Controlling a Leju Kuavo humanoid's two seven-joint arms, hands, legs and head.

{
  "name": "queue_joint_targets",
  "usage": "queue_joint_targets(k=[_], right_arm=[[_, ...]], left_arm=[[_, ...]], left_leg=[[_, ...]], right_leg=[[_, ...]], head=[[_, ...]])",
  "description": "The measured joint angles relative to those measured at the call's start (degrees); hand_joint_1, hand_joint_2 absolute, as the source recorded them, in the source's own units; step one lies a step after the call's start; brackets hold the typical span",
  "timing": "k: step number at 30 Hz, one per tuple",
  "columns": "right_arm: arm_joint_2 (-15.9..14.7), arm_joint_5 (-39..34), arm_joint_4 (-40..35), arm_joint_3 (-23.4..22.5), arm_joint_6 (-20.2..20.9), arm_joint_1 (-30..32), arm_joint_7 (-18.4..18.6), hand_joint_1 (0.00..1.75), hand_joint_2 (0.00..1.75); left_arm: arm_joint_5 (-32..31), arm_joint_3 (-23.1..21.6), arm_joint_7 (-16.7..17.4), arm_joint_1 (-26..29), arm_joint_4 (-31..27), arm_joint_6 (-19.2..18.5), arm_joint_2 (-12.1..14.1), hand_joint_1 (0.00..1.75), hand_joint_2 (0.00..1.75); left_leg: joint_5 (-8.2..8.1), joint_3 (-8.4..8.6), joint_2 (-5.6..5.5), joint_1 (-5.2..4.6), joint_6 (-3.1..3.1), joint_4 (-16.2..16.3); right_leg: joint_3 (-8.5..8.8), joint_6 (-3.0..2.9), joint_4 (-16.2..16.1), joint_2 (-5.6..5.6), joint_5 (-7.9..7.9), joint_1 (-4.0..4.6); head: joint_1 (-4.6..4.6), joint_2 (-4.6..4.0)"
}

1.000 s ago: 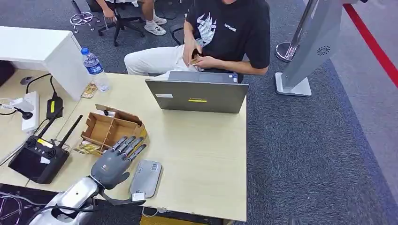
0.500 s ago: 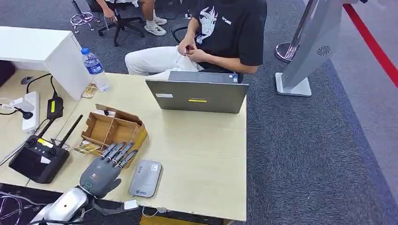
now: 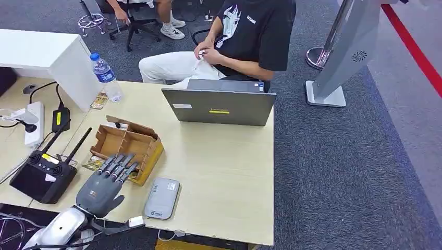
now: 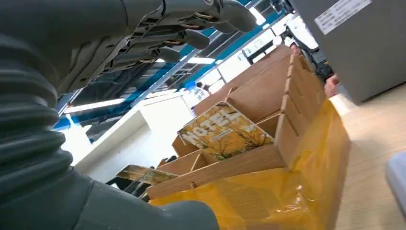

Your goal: Pass the card to the sensor for recognition and then transmit it.

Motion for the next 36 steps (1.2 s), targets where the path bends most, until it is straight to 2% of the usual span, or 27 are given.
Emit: queue_joint_targets(k=[9,16,17,18,19,21,31,32,36], right_arm=[[0.0,1.0,0.0,0.0,-0.1,-0.3,0.0,0.00,1.75],[0.0,1.4,0.0,0.1,-0.4,-0.9,0.2,0.00,1.75],[0.0,1.7,0.0,0.1,-0.4,-0.9,0.2,0.00,1.75],[0.0,1.7,0.0,0.1,-0.4,-1.0,0.1,0.00,1.75],[0.0,1.7,0.0,0.1,-0.4,-1.0,0.1,0.00,1.75],[0.0,1.7,0.0,0.2,-0.4,-1.0,0.1,0.00,1.75],[0.0,1.9,0.0,0.3,-0.4,-1.3,0.2,0.00,1.75],[0.0,1.9,0.0,0.3,-0.4,-1.3,0.2,0.00,1.75],[0.0,1.9,0.0,0.3,-0.4,-1.3,0.2,0.00,1.75]], left_arm=[[-2.2,2.8,0.3,-2.1,3.3,0.4,-1.1,0.00,1.75],[-4.2,5.5,0.2,-4.5,8.5,3.0,-2.9,0.00,1.75],[-4.4,5.8,0.2,-4.7,8.9,3.4,-3.1,0.65,1.75],[-4.6,6.0,0.2,-4.8,9.2,3.6,-3.4,0.87,1.75],[-4.7,6.2,0.1,-5.0,9.5,3.7,-3.7,1.24,1.75],[-4.8,6.3,0.1,-5.2,9.9,3.7,-4.1,0.99,1.75],[-5.2,7.2,-0.3,-6.0,11.7,4.2,-5.7,0.99,1.75],[-5.2,7.2,-0.3,-6.1,11.8,4.2,-5.8,0.89,1.75],[-5.3,7.3,-0.6,-6.3,12.3,4.6,-6.1,0.09,1.75]], left_leg=[[0.00,0.00,-0.02,0.00,0.00,0.0],[0.01,0.01,-0.01,0.00,0.00,0.0],[0.01,0.01,-0.01,0.00,0.00,0.0],[0.00,0.01,-0.01,0.00,0.00,0.0],[0.00,0.01,-0.01,0.00,0.00,0.0],[0.00,0.00,-0.01,0.00,0.00,0.0],[0.01,0.01,-0.01,0.00,0.00,0.0],[0.01,0.00,-0.02,0.00,0.00,0.0],[0.01,0.00,-0.01,0.00,0.00,0.0]], right_leg=[[0.01,0.00,0.0,-0.01,0.00,0.00],[0.01,-0.01,0.0,0.00,0.01,0.00],[0.01,-0.01,0.0,-0.01,0.01,0.00],[0.01,-0.01,0.0,0.00,0.01,0.00],[0.01,-0.01,0.0,0.00,0.01,0.00],[0.01,0.00,0.0,0.00,0.00,0.00],[0.01,0.00,0.0,0.00,0.01,0.00],[0.01,0.00,0.0,0.00,0.01,0.00],[0.01,0.00,0.0,0.00,0.01,0.00]], head=[[0.00,0.00],[0.02,0.00],[0.02,0.00],[0.02,0.00],[0.00,0.00],[0.02,0.00],[0.02,0.00],[0.02,0.00],[0.02,0.00]])
